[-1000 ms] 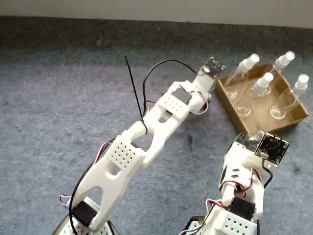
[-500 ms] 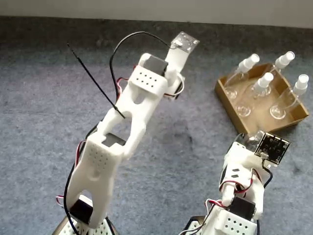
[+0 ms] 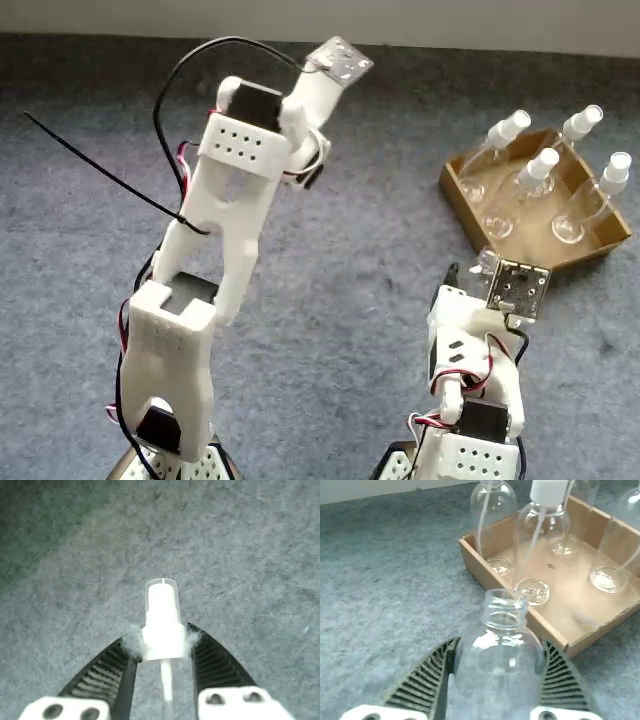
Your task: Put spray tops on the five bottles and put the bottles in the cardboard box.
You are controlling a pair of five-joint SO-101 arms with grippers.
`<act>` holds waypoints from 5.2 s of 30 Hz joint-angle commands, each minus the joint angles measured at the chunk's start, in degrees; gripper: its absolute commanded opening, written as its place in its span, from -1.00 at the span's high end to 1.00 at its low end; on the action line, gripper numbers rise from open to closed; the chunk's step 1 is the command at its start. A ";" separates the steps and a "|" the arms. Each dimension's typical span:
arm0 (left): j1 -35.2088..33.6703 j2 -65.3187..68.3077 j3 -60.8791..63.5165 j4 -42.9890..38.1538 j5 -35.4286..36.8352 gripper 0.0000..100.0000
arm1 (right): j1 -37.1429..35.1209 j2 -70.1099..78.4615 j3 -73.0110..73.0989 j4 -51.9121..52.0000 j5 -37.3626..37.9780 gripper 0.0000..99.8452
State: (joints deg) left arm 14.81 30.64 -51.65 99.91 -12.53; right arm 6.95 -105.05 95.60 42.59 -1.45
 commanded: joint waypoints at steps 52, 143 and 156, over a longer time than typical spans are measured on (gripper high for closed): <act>-12.97 -25.63 70.81 -30.77 -7.91 0.98 | -30.81 35.74 -18.86 -37.76 5.80 0.68; -4.88 -64.31 68.09 -43.87 -2.20 0.99 | -34.24 35.30 -2.77 -47.60 5.80 0.68; -2.24 -72.48 68.00 -48.53 16.26 0.99 | -38.46 35.30 -3.03 -48.22 5.80 0.68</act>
State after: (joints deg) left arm 9.10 -38.37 19.38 52.70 -0.40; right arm -32.09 -69.71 93.05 -3.56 3.82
